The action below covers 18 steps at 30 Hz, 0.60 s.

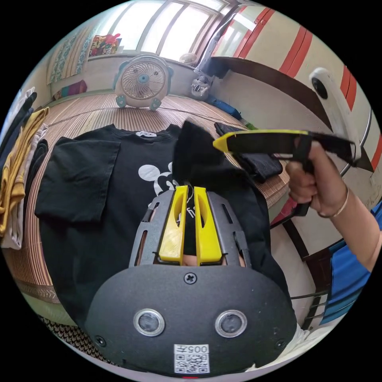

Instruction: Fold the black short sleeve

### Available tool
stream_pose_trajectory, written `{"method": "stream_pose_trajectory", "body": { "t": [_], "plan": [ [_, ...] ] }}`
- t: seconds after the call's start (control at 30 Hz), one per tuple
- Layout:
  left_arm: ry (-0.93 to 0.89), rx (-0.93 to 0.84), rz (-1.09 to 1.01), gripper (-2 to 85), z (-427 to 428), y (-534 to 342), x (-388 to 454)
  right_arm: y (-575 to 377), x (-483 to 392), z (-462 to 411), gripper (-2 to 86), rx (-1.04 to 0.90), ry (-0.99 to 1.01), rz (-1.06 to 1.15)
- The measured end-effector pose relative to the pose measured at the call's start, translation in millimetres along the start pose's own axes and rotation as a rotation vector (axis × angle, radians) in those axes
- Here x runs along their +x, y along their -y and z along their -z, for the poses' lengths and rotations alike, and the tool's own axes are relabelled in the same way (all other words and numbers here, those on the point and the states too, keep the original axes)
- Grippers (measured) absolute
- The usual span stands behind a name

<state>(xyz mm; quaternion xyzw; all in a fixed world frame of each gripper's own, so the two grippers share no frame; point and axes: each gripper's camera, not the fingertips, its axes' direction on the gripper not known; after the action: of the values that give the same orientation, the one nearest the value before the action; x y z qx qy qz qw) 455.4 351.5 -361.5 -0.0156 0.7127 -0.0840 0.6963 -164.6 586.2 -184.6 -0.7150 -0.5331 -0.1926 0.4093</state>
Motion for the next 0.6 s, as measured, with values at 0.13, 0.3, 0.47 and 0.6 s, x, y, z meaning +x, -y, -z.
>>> {"method": "stream_pose_trajectory", "body": {
  "t": [0.13,0.3,0.47,0.6],
  "plan": [
    [-0.001,-0.009,0.004,4.9,-5,3,-1,-2,19,-8,5.0,-0.026,0.006,-0.078],
    [0.010,-0.027,-0.011,4.9,-13,5,0,19,13,-12,5.6,-0.010,-0.048,-0.061],
    [-0.011,-0.032,0.005,5.5,-20,6,-6,64,-17,-39,6.5,-0.007,-0.022,0.031],
    [-0.028,-0.041,0.009,6.6,-26,8,-9,103,-37,-78,6.9,-0.031,0.006,0.075]
  ]
}}
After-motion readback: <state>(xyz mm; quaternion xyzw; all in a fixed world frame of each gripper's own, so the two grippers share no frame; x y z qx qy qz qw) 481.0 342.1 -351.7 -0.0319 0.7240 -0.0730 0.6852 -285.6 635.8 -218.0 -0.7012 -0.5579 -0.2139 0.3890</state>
